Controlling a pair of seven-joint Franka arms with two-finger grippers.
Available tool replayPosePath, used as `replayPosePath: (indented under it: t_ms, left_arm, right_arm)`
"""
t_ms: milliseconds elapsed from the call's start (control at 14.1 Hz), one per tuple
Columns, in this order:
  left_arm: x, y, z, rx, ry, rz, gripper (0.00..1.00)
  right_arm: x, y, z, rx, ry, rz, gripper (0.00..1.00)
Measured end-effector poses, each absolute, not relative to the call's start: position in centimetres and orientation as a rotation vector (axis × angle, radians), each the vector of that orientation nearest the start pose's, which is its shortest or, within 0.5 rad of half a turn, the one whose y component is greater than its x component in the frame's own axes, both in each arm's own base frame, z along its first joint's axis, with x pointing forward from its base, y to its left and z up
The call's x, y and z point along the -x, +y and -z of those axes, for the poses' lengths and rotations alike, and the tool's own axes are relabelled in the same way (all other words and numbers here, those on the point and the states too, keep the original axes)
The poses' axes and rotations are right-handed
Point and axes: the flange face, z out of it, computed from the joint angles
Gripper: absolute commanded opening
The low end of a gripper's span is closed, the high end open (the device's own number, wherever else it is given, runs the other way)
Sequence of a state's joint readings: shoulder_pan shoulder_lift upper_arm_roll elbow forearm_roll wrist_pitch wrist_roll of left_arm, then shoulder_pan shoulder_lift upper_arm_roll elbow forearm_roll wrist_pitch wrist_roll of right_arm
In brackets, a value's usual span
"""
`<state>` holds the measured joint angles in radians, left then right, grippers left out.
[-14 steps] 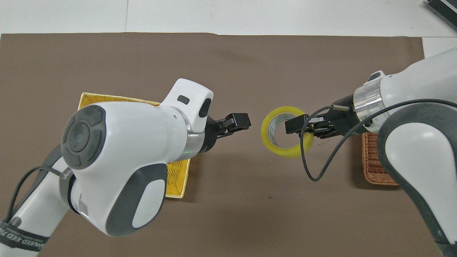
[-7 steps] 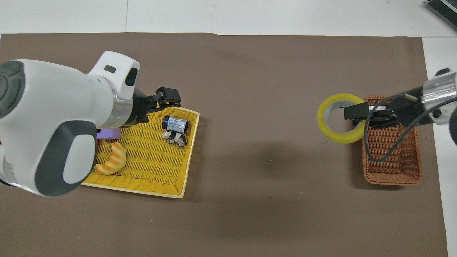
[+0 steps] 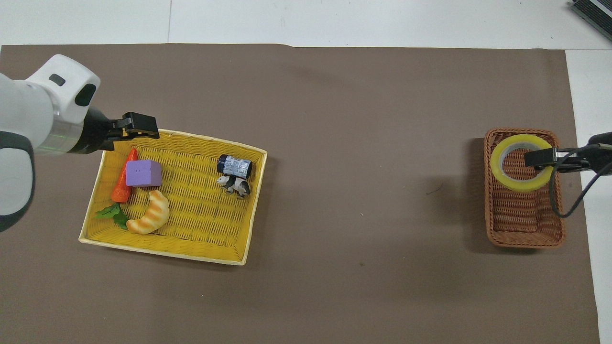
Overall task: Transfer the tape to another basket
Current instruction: 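Lower the tape into the wicker basket and open the right gripper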
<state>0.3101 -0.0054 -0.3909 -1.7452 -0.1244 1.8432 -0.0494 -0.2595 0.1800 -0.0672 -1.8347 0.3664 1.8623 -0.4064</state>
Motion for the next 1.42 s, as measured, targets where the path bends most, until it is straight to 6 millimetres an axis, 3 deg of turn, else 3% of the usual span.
replayPosePath:
  t_ms: [142, 356, 640, 854, 925, 1067, 1423]
  left_arm:
    - [-55.6, -4.4, -59.0, 3.189, 0.086, 0.093, 1.0]
    - [-54.1, -4.2, -62.8, 3.131, 0.106, 0.04, 1.0]
    - [-54.0, -4.2, -63.2, 3.127, 0.106, 0.035, 1.0]
    - [-54.0, -4.2, -63.2, 3.127, 0.106, 0.033, 1.0]
    - [-54.0, -4.2, -63.2, 3.127, 0.106, 0.033, 1.0]
    - [-53.9, -4.2, -63.1, 3.127, 0.108, 0.016, 1.0]
    - [-53.8, -3.8, -63.2, 3.137, 0.105, 0.012, 1.0]
  right_arm:
    - [-56.9, -18.6, -39.4, 2.781, 0.007, -0.055, 0.0]
    - [-56.5, -20.5, -36.3, 2.793, -0.022, -0.114, 0.0]
    - [-55.8, -22.3, -34.6, 2.783, -0.068, -0.119, 0.01]
    - [-55.7, -22.1, -34.0, 2.78, -0.071, -0.128, 0.12]
    - [-55.7, -21.9, -33.7, 2.783, -0.073, -0.127, 0.28]
    - [-55.9, -21.4, -32.6, 2.793, -0.075, -0.119, 1.0]
    - [-55.8, -21.7, -31.5, 2.794, -0.065, -0.127, 1.0]
